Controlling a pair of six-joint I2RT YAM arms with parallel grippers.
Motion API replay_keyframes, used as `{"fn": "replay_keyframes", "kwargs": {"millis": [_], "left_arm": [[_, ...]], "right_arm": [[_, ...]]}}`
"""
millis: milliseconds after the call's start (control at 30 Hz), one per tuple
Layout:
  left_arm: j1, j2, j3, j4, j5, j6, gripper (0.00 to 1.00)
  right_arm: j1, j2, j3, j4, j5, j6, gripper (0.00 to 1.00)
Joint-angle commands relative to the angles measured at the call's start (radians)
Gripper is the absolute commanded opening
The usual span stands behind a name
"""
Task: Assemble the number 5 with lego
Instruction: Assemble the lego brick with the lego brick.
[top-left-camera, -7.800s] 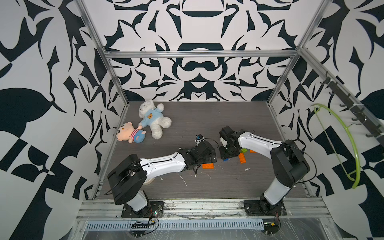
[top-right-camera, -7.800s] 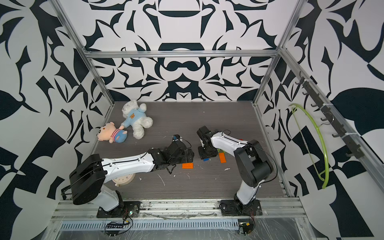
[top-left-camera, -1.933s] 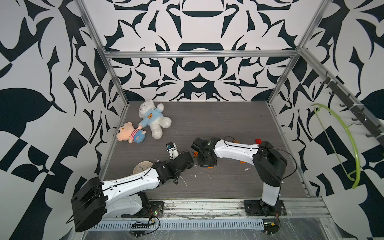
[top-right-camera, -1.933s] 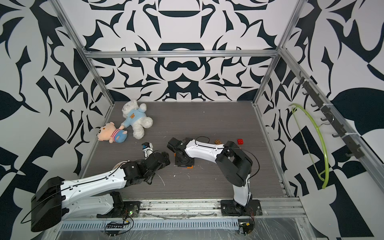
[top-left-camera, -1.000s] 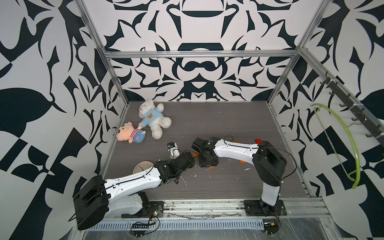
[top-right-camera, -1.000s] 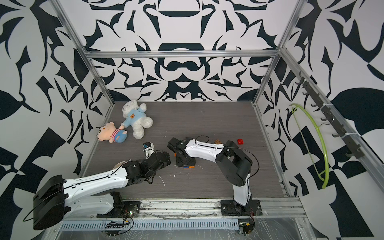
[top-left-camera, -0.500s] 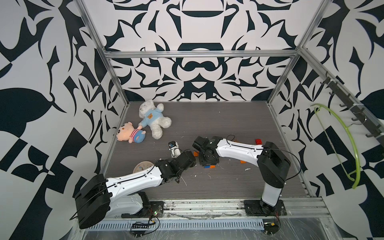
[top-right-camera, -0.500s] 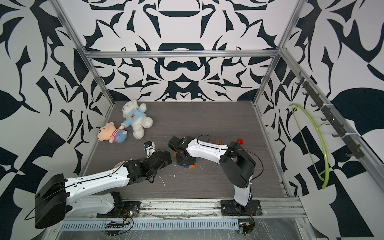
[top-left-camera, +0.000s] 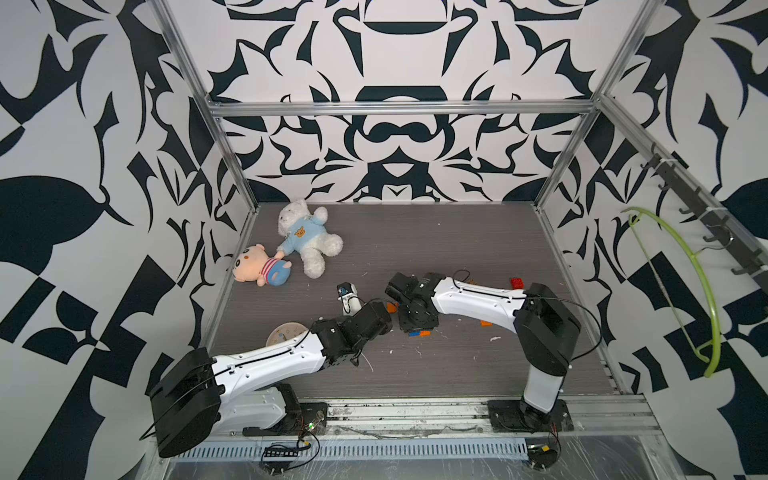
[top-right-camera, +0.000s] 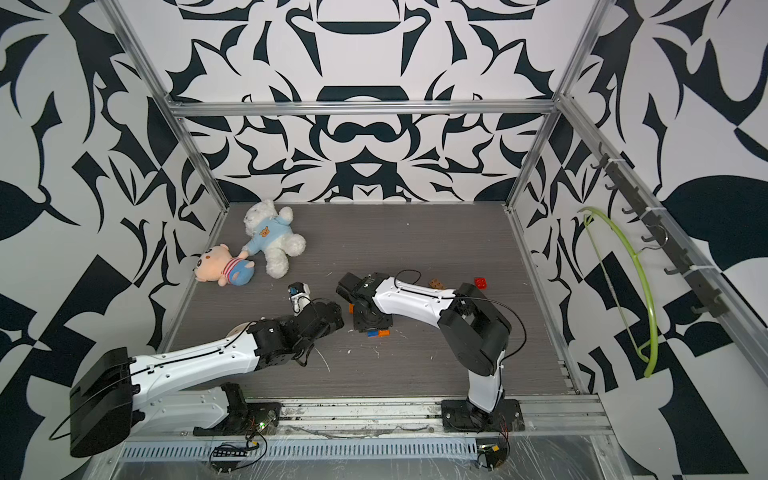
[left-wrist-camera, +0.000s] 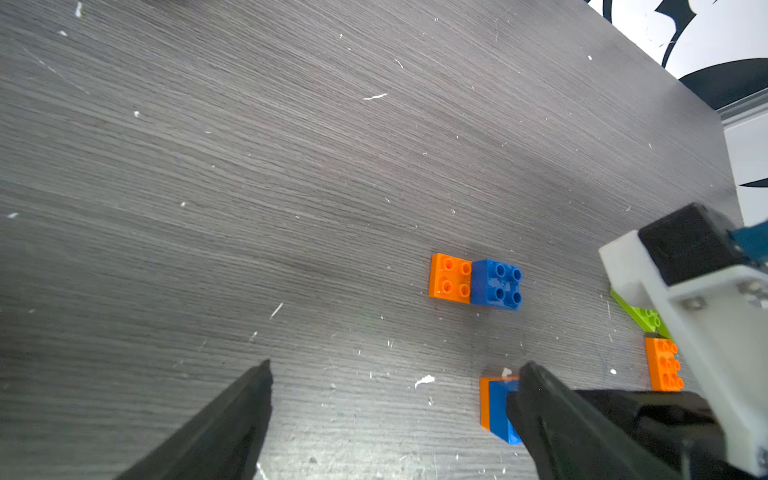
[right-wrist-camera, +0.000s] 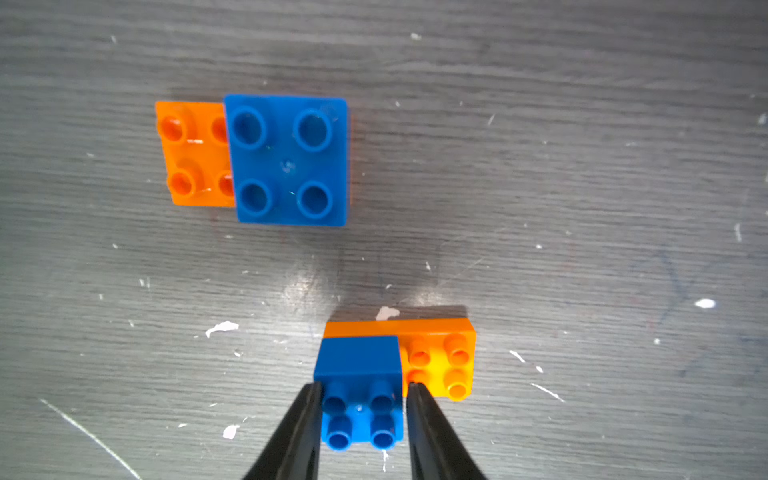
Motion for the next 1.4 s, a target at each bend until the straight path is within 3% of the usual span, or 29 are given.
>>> {"fn": "replay_keyframes", "kwargs": {"millis": [0,367,767,1033,1233,1367], "left_arm": [[0.001,0.001,0.008,-0.015,0.000,0.008,0.99],[0.001,-0.002,0.010,0.001,0.024,0.028,0.99],[0.001,0.020,0.015,0.012,0.038,0.026,0.99],[0.000,0.023,0.015,0.015,0.040,0.028,0.99],[0.000,0.027,0.015,0.017,0.043,0.029,0.99],[0.000,0.035,0.018,0.019,0.049,0.029,0.99]], "right_arm": [[0.005,-0.003,-0.016,-0.014,-0.003,0.002,0.42],[0.013,-0.089,-0.030,-0.006,0.035,0.001,0.44],[0.022,-0.028,-0.021,0.012,-0.016,-0.002,0.50],[0.024,-0.013,-0.024,0.006,0.014,0.015,0.39],[0.025,-0.029,-0.028,0.011,0.021,0.017,0.37],[0.022,-0.021,-0.025,0.000,0.019,0.018,0.45]]}}
